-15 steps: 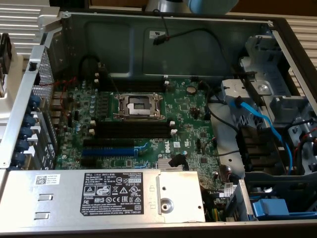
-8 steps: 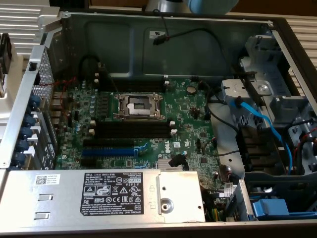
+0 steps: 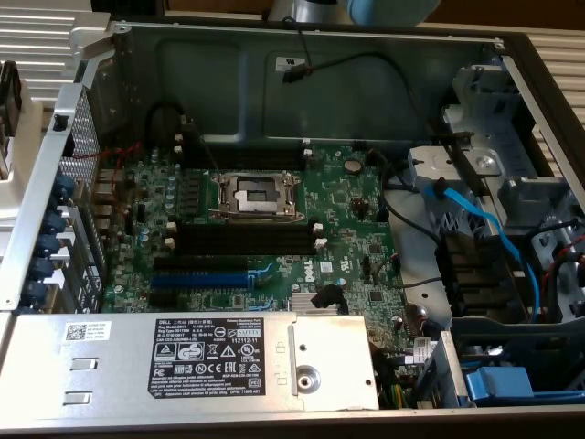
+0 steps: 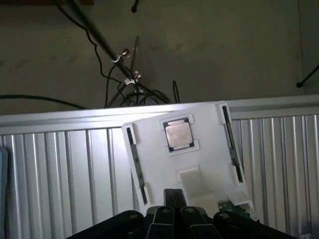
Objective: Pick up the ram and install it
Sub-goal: 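Pick up the ram and move it above insertion slot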
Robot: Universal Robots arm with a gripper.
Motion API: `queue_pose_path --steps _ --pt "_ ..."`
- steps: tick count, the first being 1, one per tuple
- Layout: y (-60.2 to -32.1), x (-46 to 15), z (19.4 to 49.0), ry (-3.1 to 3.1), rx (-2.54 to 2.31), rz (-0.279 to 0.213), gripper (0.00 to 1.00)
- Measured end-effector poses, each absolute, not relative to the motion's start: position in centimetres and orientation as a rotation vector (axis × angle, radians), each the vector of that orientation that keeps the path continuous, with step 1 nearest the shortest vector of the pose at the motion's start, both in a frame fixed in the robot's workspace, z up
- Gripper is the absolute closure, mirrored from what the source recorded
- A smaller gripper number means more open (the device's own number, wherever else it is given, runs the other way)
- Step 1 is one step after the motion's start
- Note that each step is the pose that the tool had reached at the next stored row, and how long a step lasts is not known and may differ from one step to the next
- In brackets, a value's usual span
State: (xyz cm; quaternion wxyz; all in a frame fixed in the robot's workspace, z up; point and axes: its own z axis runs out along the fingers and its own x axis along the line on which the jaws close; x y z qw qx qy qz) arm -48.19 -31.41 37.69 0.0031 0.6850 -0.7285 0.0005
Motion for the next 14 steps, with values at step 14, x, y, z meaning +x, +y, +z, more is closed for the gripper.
queue_pose_path --steps 14 --pt "-31.41 -48.32 37.53 -1.839 2.540 0.003 0.90"
